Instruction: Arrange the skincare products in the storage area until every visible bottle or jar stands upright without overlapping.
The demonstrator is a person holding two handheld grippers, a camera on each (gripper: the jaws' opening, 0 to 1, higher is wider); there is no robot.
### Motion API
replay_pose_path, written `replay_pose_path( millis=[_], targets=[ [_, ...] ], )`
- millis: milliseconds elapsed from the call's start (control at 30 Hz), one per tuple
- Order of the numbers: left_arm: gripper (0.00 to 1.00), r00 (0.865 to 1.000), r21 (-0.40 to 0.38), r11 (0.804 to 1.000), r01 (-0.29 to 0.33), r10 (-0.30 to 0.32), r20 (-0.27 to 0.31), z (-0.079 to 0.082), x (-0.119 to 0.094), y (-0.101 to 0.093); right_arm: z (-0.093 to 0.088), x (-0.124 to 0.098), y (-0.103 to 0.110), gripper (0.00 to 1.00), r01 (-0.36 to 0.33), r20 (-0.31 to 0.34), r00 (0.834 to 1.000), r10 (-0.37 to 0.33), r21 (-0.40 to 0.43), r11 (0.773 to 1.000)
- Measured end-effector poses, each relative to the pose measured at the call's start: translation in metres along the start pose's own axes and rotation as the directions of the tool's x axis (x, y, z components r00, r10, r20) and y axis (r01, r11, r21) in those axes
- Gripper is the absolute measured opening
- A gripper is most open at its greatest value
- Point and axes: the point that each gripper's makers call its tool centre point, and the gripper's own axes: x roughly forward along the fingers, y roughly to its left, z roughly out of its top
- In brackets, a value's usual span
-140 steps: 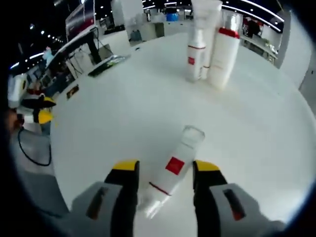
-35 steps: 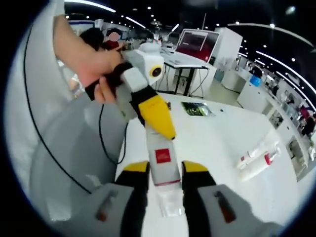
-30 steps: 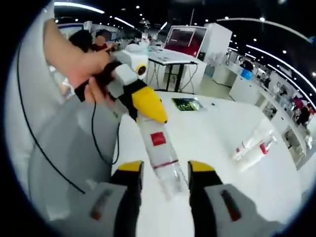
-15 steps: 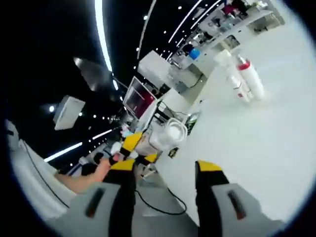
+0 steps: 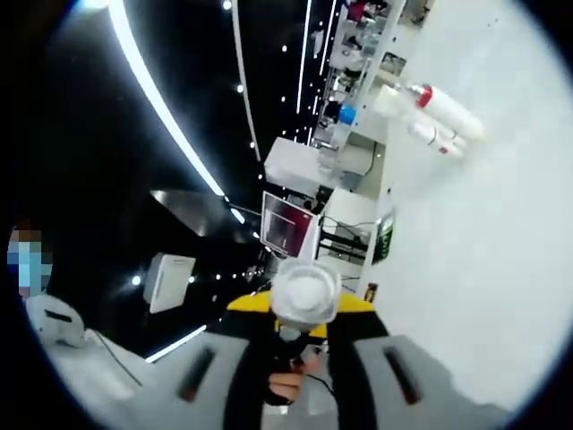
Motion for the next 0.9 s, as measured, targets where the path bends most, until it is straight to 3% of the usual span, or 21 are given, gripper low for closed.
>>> replay_pose_path(
  millis=[67, 167, 200, 333, 433, 500, 533, 633, 667, 700, 733, 767, 800, 900],
  targets=[
    [0.23, 0.999, 0.011, 1.000, 0.020, -0.020, -0.025, -0.002, -0.001, -0.005, -0.003, -0.001, 0.006, 0.21, -0.022, -0.033, 0.999, 0.022, 0.000, 1.000],
    [0.24, 0.988, 0.007, 0.999, 0.044, -0.042, -0.147, -0.016, -0.005, -0.011, -0.009, -0.006, 0.015, 0.21, -0.047, -0.128, 0.991, 0.040, -0.053, 0.997],
    [0.25, 0.974, -0.008, 0.999, 0.047, -0.048, -0.221, -0.024, -0.008, -0.015, -0.015, -0.008, 0.020, 0.21, -0.061, -0.188, 0.981, 0.049, -0.059, 0.996],
    [0.36, 0.938, 0.115, 0.990, 0.076, -0.032, -0.346, -0.032, -0.010, -0.028, -0.031, -0.017, 0.024, 0.21, -0.059, -0.351, 0.936, 0.021, -0.100, 0.993],
    [0.35, 0.891, 0.148, 0.984, 0.098, -0.021, -0.453, -0.048, -0.012, -0.032, -0.040, -0.019, 0.030, 0.21, -0.071, -0.417, 0.909, 0.024, -0.097, 0.993],
    [0.35, 0.834, 0.181, 0.977, 0.114, 0.005, -0.552, -0.068, -0.014, -0.031, -0.043, -0.018, 0.037, 0.21, -0.092, -0.447, 0.893, 0.043, -0.088, 0.992],
    [0.35, 0.812, 0.179, 0.977, 0.119, 0.008, -0.583, -0.074, -0.016, -0.030, -0.043, -0.017, 0.039, 0.21, -0.096, -0.455, 0.889, 0.049, -0.081, 0.992],
    [0.33, 0.715, 0.193, 0.969, 0.152, 0.027, -0.698, -0.100, -0.023, -0.031, -0.047, -0.016, 0.048, 0.21, -0.127, -0.484, 0.872, 0.081, -0.064, 0.990],
    [0.31, 0.703, 0.197, 0.968, 0.158, 0.030, -0.711, -0.103, -0.024, -0.031, -0.049, -0.016, 0.050, 0.21, -0.131, -0.490, 0.868, 0.083, -0.064, 0.989],
    [0.29, 0.679, 0.201, 0.964, 0.176, 0.029, -0.733, -0.110, -0.025, -0.033, -0.053, -0.018, 0.050, 0.21, -0.132, -0.513, 0.855, 0.074, -0.077, 0.988],
    [0.25, 0.684, 0.192, 0.966, 0.175, 0.021, -0.729, -0.112, -0.023, -0.035, -0.058, -0.021, 0.049, 0.21, -0.132, -0.546, 0.835, 0.064, -0.087, 0.987],
    [0.24, 0.677, 0.162, 0.974, 0.160, 0.011, -0.736, -0.115, -0.024, -0.035, -0.064, -0.023, 0.053, 0.21, -0.147, -0.576, 0.814, 0.076, -0.078, 0.986],
    [0.24, 0.676, 0.153, 0.975, 0.162, 0.003, -0.737, -0.116, -0.024, -0.035, -0.068, -0.023, 0.055, 0.21, -0.154, -0.588, 0.806, 0.067, -0.099, 0.983],
    [0.24, 0.654, 0.134, 0.975, 0.178, -0.016, -0.756, -0.126, -0.029, -0.033, -0.072, -0.027, 0.057, 0.21, -0.157, -0.618, 0.785, 0.051, -0.117, 0.981]
  ],
)
